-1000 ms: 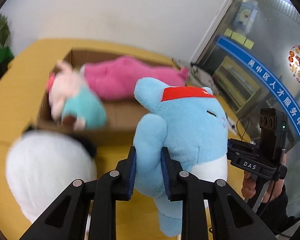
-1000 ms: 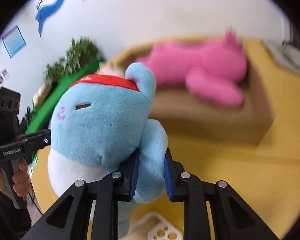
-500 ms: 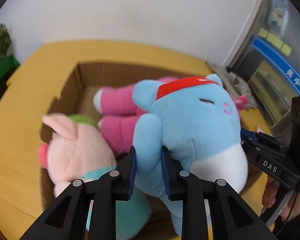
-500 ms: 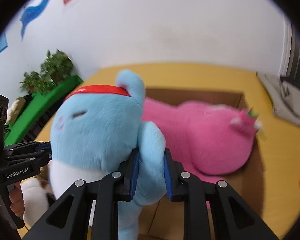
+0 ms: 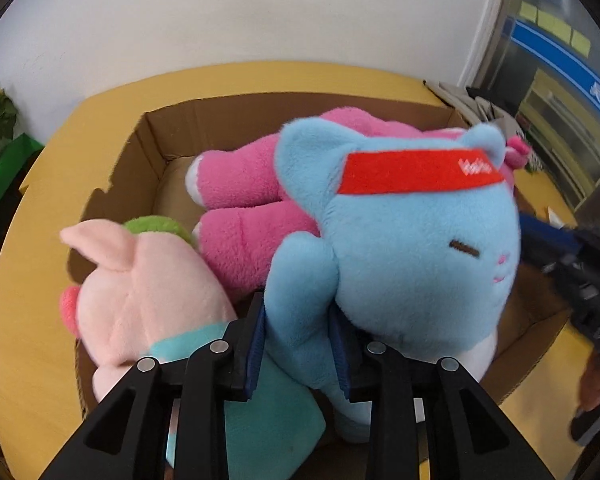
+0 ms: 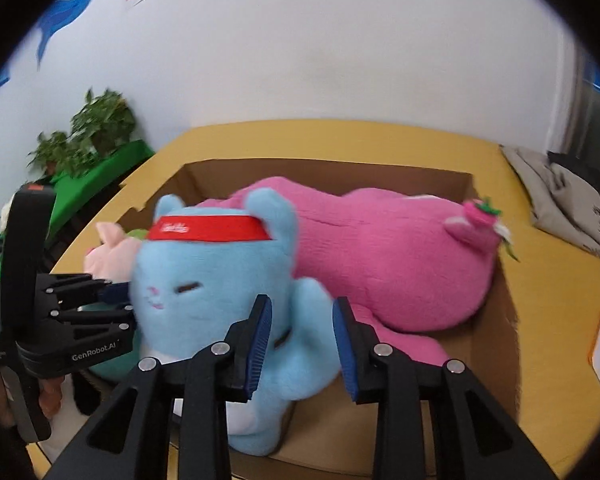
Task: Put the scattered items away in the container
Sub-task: 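Lower the blue cat plush into the box and open both grippers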
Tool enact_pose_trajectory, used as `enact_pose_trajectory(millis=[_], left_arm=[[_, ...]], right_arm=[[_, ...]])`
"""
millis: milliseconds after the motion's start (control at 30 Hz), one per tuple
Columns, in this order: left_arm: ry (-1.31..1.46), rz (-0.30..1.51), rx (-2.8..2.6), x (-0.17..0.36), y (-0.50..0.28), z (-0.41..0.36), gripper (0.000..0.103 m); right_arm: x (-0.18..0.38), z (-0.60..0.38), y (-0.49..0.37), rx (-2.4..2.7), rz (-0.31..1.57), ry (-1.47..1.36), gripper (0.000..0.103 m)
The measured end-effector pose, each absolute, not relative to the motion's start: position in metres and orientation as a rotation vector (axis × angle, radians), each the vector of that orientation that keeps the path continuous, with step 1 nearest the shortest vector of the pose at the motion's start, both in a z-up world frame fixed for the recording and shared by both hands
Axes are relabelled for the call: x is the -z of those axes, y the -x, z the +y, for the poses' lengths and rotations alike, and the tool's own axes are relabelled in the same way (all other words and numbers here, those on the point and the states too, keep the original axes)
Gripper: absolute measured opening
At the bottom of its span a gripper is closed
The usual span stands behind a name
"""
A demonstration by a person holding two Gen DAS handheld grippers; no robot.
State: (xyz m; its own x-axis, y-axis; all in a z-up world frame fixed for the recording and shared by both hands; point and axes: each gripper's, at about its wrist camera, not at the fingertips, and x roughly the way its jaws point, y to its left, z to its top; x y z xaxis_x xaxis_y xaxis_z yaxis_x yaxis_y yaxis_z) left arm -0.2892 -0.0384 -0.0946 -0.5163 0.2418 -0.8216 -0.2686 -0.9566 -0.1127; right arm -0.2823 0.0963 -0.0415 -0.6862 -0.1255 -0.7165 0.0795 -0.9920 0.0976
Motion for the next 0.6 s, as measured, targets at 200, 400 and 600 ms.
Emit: enact_pose_trajectory(millis=[200, 400, 600], left_arm=[[1.115, -0.152, -2.592, 0.041, 0.225, -0.067, 0.056], [0.942, -0.140, -2.688, 0.015, 0.159, -0.077, 0.084], [0.883, -0.132, -2.723, 0.008, 0.125, -0.071, 0.088]], right_arm=[[0.089, 0.078, 0.290, 2.814, 0.031, -1.379, 0.030], [0.047, 0.083, 0.235, 2.994, 0.037, -1.158, 0.087], [0.001, 0.076, 0.174, 3.045, 0.070, -0.989, 0.087]])
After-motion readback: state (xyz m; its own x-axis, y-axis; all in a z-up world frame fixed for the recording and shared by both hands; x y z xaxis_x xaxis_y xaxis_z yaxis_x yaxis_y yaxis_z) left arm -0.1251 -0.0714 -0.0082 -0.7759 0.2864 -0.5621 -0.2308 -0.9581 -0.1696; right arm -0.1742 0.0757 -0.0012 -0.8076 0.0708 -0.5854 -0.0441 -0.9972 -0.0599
